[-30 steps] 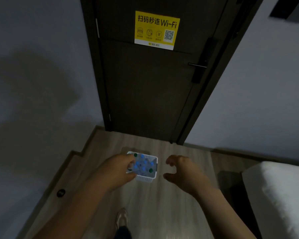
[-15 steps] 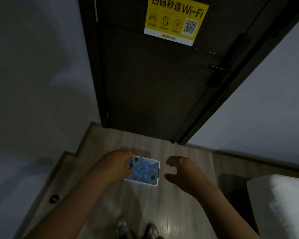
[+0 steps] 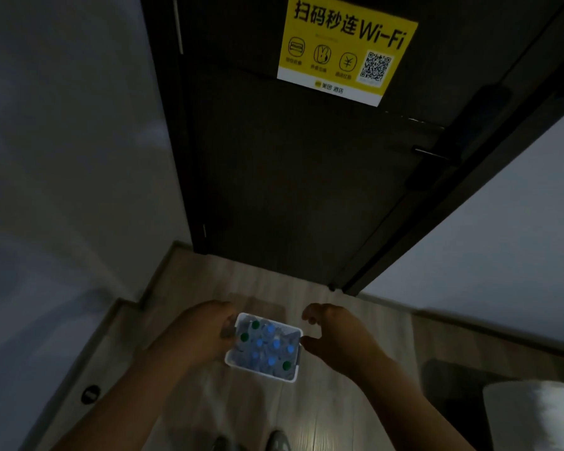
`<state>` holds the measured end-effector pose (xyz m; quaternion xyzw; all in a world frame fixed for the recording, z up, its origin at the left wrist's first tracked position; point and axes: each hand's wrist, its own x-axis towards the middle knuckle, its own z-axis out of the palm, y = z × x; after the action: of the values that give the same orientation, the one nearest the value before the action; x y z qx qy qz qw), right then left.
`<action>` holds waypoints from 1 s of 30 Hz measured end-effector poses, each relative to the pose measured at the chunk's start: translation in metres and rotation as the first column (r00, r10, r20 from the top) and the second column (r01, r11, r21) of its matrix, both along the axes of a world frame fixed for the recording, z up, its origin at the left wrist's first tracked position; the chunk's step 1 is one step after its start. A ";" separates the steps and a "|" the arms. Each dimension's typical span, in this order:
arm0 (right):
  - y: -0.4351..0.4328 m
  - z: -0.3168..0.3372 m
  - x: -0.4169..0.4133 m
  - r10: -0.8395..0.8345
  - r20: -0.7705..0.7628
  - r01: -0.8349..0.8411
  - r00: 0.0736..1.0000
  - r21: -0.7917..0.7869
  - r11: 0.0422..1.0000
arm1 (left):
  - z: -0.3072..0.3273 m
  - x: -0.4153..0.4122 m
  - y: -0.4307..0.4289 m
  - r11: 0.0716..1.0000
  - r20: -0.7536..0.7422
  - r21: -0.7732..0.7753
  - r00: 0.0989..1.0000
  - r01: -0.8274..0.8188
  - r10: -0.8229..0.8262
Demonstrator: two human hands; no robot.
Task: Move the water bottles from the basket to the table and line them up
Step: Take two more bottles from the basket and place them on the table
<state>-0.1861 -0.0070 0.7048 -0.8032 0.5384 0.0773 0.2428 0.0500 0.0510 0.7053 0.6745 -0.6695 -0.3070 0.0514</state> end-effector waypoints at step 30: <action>-0.138 -0.480 0.025 0.138 0.063 -0.146 0.988 0.157 0.977 | -0.505 -0.005 -0.089 0.997 0.078 0.056 0.996 -0.047 0.042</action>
<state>-0.1613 -0.1455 0.2246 -0.8192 0.4651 0.1167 0.3147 0.0453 -0.0375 0.1999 0.7017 -0.6466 -0.2988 0.0128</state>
